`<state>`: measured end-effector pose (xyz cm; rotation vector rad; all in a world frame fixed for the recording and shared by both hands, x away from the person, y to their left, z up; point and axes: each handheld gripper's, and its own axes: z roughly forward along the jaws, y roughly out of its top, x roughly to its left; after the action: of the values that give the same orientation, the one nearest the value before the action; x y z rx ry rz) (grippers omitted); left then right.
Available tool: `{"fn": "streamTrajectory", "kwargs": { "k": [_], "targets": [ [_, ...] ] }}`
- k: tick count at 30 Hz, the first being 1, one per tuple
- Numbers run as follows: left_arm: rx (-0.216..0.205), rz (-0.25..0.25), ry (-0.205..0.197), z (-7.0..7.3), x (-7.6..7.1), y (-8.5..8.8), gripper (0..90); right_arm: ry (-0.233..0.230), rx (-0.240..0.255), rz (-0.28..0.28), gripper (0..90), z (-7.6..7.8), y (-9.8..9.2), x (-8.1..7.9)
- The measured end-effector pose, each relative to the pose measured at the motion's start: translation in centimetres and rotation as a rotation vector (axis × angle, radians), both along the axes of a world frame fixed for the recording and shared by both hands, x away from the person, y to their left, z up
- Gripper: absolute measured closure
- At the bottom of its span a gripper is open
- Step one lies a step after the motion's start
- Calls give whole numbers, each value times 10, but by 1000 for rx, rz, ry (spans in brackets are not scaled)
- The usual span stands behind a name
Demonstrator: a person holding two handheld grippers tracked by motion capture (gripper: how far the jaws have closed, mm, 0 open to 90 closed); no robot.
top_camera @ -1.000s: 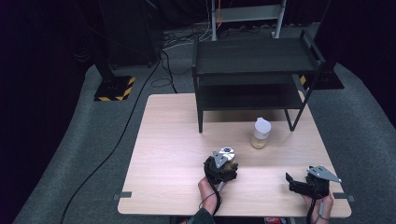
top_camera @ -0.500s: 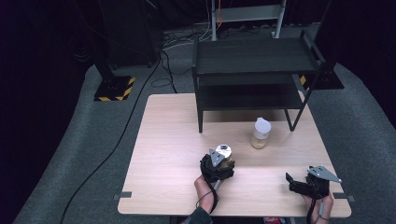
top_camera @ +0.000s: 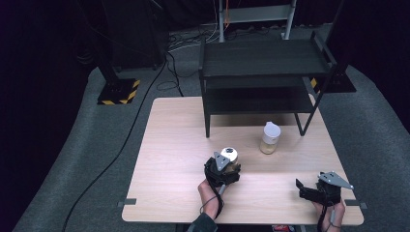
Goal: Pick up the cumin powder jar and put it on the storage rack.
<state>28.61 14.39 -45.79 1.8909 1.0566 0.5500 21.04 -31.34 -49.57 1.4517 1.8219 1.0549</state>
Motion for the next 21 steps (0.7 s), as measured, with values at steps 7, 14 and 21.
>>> {"fn": "streamTrajectory", "kwargs": {
  "k": [7, 14, 21],
  "targets": [
    [15, -11, -5, 7, 2, 1, 301, 1, 1, 0, 3, 0, 0, 0],
    [21, -17, -7, 12, 4, 1, 302, 4, 0, 2, 3, 0, 0, 1],
    [32, -29, -5, 16, 7, 0, 301, 6, 2, 2, 3, 1, 0, 1]
  ]
}}
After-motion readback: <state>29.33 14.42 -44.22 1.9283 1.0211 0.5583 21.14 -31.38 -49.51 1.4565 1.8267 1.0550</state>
